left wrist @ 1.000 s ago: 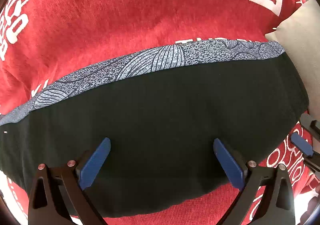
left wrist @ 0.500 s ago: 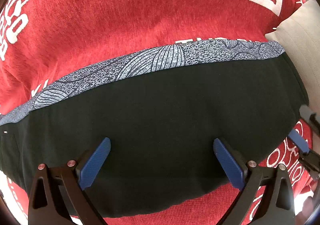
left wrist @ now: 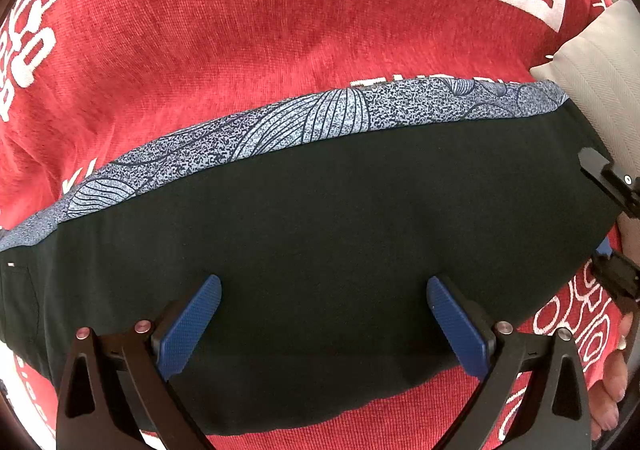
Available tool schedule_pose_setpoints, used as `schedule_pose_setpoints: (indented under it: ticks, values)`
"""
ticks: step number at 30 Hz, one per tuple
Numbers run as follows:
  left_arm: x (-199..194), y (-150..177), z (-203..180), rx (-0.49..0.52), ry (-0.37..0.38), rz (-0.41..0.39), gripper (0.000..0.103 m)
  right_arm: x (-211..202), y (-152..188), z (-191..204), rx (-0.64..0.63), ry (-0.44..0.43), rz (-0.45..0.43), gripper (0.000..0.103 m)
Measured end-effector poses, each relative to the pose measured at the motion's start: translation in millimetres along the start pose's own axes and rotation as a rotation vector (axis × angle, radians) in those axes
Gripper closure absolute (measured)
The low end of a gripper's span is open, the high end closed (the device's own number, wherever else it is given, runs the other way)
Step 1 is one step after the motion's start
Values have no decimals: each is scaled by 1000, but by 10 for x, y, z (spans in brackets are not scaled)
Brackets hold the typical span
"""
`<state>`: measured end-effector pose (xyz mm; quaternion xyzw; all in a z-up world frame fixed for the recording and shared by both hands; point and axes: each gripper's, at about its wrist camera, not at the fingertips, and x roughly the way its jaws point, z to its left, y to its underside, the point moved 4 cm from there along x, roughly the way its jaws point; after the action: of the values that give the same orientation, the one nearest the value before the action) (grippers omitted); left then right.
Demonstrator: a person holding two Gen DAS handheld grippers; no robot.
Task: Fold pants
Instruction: 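Grasp the folded trouser end near the pillow with the right tool, then lift the trouser end with the right tool and fold it over the trousers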
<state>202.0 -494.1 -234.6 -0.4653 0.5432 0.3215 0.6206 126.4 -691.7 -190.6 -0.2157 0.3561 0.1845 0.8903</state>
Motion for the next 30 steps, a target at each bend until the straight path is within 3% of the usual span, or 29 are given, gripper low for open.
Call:
schedule_pose_setpoints:
  ticks: [5,9,10,11,12,14,17,24,27,28,30]
  values:
    - [20,7,19,-2,3,-2,0,151,-5,138,-176,-25,-20,30]
    - [54,-3,13,-15,22,7,0,234,-6,220,-215,38,14,30]
    - [55,0,13,-13,23,9,0,242,-23,223,-203,64,29,37]
    - [57,-2,14,-11,23,14,0,234,-48,200,-183,123,40,57]
    - [57,-7,19,-12,24,21,0,225,-58,162,-165,147,44,68]
    - [48,-23,33,-15,23,29,1,220,-71,32,-56,61,85,85]
    - [-84,-87,36,-25,47,18,21,165,-85,48,-46,37,93,88]
    - [-320,-203,-36,-32,66,-94,22,-27,-58,370,-163,24,66,89]
    - [-51,-153,-88,-50,79,-39,21,-58,-40,470,-206,39,66,89]
    - [34,-111,-120,-38,67,-39,21,-71,-16,547,-247,52,68,90]
    - [-4,-45,-260,74,-14,-143,21,-79,69,710,-343,85,67,91]
